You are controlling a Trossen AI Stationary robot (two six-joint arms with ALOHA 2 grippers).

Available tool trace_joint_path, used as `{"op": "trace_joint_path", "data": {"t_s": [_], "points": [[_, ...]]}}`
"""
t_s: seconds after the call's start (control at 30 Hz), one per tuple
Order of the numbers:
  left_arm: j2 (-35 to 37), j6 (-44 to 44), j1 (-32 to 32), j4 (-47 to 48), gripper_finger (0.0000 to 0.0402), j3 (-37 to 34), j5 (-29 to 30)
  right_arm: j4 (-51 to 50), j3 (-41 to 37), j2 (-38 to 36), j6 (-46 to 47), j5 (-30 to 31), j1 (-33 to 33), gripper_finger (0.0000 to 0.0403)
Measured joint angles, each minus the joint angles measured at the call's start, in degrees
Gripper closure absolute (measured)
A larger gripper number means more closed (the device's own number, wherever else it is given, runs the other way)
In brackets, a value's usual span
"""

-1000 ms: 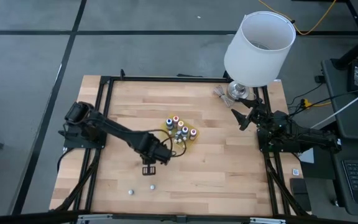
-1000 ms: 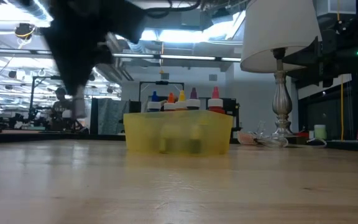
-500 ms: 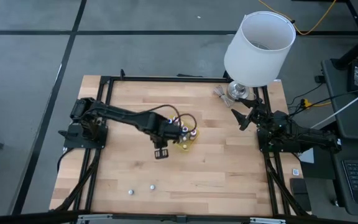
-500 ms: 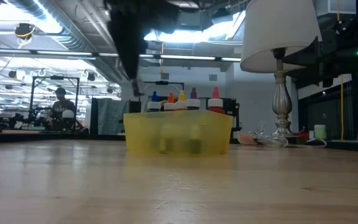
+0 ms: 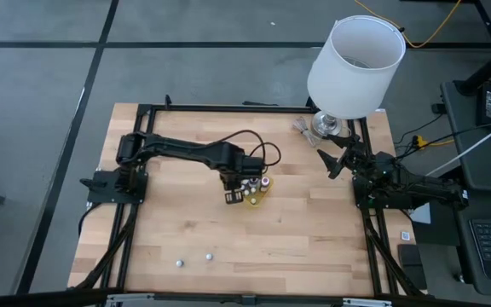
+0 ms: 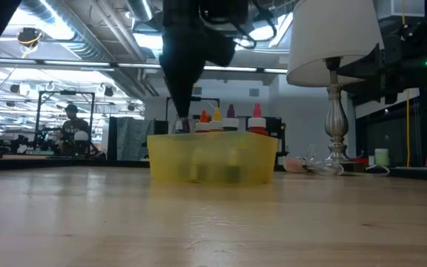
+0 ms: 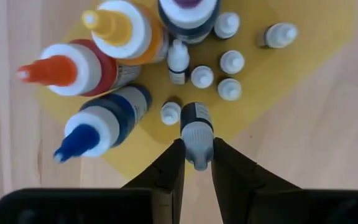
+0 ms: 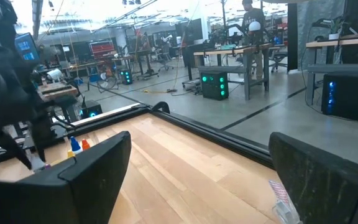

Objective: Pick & Place food coloring
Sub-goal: Put the small purple food coloring bottle into the yellow bin

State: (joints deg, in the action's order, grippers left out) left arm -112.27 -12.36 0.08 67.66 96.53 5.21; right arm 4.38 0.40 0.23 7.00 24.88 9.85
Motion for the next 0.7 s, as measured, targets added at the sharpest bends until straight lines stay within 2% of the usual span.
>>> {"op": "trace_joint_path", "data": {"t_s": [0.7], "points": [[-6.94,1.20,-0.08,-3.05,0.0336,-0.31,-0.92,-0.01,0.00,0.02,0.00,0.00,0.00,0.0022]]}}
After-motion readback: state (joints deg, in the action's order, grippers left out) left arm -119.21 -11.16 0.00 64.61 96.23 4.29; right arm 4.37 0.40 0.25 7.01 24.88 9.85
